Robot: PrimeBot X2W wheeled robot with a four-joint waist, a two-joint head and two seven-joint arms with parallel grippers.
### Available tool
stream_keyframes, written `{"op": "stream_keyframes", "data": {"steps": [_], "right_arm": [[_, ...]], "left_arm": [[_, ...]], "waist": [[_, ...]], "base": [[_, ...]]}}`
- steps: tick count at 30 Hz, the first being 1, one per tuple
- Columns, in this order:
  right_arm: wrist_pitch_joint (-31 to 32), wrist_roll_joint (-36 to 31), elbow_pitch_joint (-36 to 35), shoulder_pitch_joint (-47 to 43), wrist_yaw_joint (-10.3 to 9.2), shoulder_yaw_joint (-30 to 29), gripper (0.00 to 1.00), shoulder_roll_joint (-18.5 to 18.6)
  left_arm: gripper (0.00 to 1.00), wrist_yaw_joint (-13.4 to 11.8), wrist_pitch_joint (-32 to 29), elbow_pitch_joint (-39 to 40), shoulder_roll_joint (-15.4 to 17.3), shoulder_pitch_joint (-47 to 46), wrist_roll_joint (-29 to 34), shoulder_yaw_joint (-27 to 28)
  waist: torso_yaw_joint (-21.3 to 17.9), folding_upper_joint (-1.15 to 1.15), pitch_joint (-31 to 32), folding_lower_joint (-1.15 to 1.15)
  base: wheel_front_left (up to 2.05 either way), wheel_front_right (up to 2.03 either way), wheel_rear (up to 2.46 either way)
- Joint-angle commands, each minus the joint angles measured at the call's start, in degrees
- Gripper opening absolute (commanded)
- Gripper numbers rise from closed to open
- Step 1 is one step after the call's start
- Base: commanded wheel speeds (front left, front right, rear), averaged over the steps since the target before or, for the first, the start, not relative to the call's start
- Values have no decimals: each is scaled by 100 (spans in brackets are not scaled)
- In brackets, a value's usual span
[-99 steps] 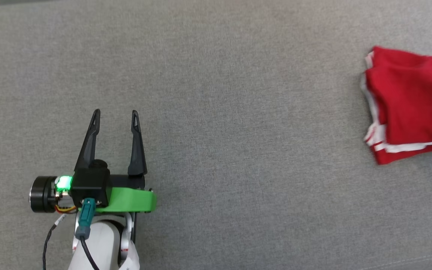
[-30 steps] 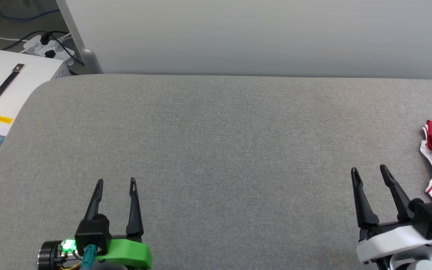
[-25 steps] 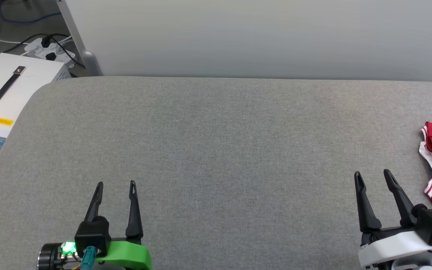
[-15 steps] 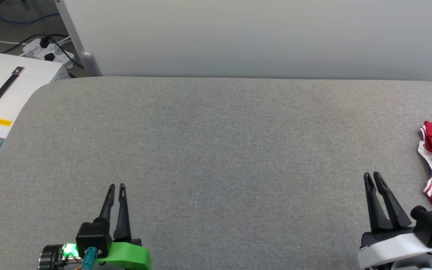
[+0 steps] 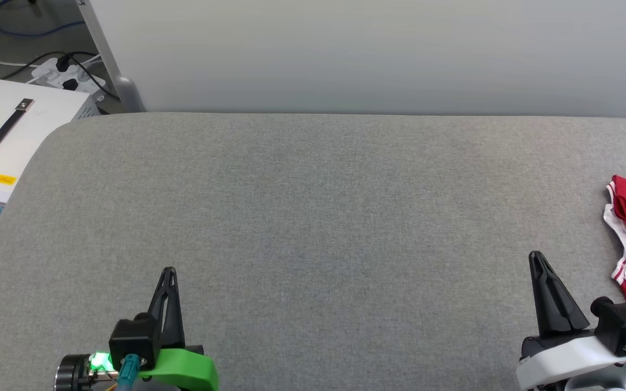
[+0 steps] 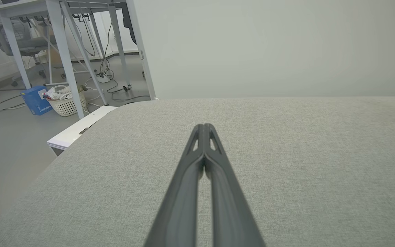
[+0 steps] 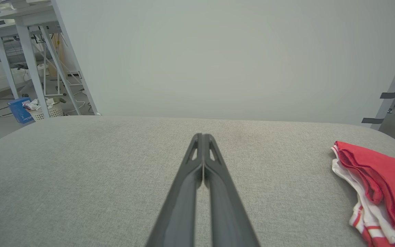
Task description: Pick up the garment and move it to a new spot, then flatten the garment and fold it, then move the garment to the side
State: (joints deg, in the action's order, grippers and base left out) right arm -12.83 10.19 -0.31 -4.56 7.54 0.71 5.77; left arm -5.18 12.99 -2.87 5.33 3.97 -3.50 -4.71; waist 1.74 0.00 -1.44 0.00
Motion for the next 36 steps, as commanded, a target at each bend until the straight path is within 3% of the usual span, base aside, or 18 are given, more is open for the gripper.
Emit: {"op": "stream_keyframes", "data": {"steps": [1, 36], "right_arm": [[42, -66, 1, 55, -1, -9, 0, -19], [434, -367, 11, 182, -2, -29, 0, -105]], "left_arm": [[0, 60, -26, 26, -28, -46, 42, 32], [0, 204, -429, 108, -97, -157, 139, 171]], "waist": [[-2, 0, 2, 0], [-56, 0, 47, 0]], "base": [[0, 0, 0], [0, 0, 0]]}}
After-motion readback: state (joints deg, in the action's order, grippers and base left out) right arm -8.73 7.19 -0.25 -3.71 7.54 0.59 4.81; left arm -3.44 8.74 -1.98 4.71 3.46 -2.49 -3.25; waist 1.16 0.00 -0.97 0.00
